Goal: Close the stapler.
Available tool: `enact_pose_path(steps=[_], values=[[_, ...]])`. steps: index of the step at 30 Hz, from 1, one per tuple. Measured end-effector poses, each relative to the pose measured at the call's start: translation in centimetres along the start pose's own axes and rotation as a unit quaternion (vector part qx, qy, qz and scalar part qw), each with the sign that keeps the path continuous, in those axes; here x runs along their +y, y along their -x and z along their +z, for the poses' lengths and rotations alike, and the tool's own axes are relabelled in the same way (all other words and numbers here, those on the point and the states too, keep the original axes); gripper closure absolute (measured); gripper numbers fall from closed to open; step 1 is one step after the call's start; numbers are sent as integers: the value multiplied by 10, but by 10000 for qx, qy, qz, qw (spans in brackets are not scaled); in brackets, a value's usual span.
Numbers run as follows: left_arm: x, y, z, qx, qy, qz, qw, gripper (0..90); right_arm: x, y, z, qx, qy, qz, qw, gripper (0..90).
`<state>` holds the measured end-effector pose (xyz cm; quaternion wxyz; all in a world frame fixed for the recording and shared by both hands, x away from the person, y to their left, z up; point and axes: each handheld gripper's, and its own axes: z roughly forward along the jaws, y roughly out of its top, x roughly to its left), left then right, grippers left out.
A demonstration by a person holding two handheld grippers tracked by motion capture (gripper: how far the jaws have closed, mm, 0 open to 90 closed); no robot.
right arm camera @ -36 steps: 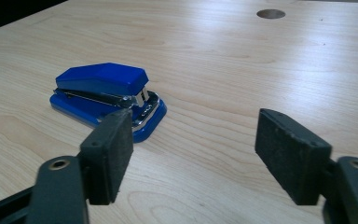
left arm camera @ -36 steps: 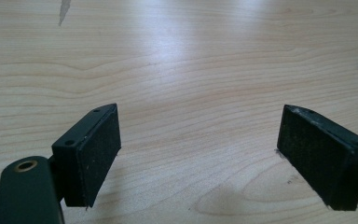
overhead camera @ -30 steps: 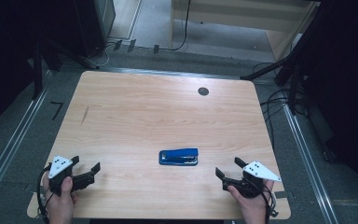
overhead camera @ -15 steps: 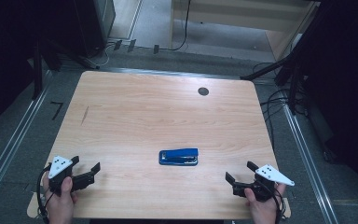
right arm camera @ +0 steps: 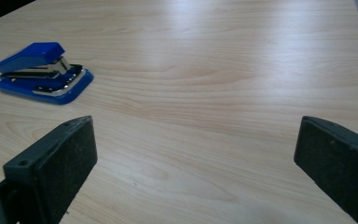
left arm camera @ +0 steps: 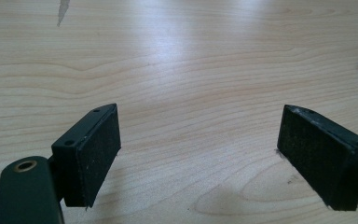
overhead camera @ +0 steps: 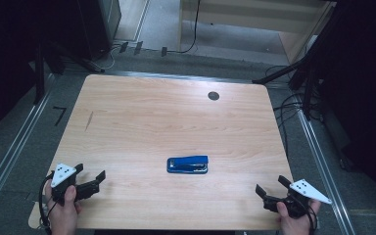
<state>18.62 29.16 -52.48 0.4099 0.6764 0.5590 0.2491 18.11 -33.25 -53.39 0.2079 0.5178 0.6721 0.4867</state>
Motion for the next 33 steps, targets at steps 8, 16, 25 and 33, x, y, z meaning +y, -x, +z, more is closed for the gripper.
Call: enact_pose_path(steps=[8, 16, 25, 33], values=[[0, 0, 0, -1, -6, -9, 10000, 138, -6, 22, -18, -214, 44, 116, 9997, 0], [0, 0, 0, -16, -12, -10, 10000, 138, -11, 35, -24, -279, -38, 158, 9995, 0], [0, -1, 1, -14, -10, -21, 10000, 138, -18, 49, -24, -284, -72, 291, 9991, 0], [1, -1, 1, -20, -37, -24, 10000, 138, -20, 49, -17, -281, -164, 228, 9992, 0]])
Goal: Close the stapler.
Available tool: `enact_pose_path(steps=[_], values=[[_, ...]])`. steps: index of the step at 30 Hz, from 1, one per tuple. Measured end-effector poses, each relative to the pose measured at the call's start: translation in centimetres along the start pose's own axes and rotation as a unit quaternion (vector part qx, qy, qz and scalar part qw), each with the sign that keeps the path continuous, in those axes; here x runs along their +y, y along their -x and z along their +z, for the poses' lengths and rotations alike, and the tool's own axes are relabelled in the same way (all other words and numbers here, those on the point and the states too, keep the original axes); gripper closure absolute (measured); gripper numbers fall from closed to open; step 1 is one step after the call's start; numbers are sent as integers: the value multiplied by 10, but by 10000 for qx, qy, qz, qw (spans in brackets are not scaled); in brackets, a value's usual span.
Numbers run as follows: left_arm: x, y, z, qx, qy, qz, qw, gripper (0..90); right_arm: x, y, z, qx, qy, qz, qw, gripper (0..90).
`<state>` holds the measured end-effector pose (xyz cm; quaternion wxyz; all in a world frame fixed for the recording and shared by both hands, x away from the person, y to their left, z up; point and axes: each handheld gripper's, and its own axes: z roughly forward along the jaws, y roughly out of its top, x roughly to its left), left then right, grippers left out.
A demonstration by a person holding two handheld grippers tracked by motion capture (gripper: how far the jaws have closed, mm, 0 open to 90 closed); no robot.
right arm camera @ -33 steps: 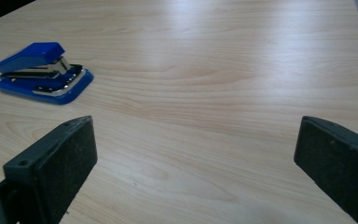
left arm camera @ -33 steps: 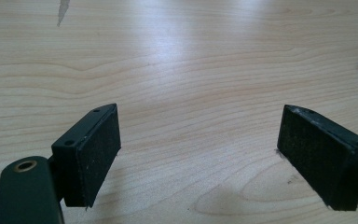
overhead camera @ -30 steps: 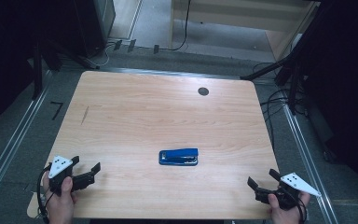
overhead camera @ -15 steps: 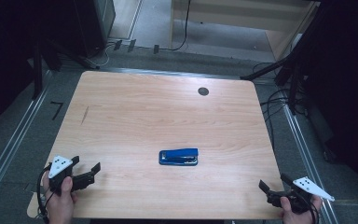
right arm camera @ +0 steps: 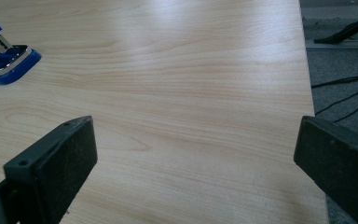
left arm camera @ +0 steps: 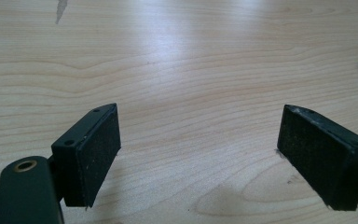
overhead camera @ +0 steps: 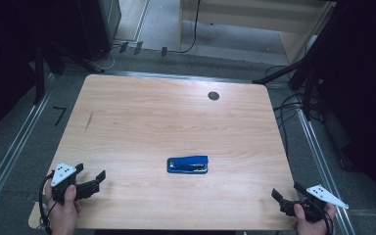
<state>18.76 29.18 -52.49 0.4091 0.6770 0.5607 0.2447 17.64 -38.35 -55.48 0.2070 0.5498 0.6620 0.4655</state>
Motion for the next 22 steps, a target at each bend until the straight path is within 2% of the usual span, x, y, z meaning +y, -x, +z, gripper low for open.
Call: enact_pose_path(steps=[11, 22], values=[[0, 1, 1, 16, -26, 37, 10000, 138, 0, -1, 2, -92, -69, -35, 9999, 0], [1, 1, 2, 1, -45, 43, 10000, 138, 0, -1, 2, -64, -113, -8, 9999, 0]])
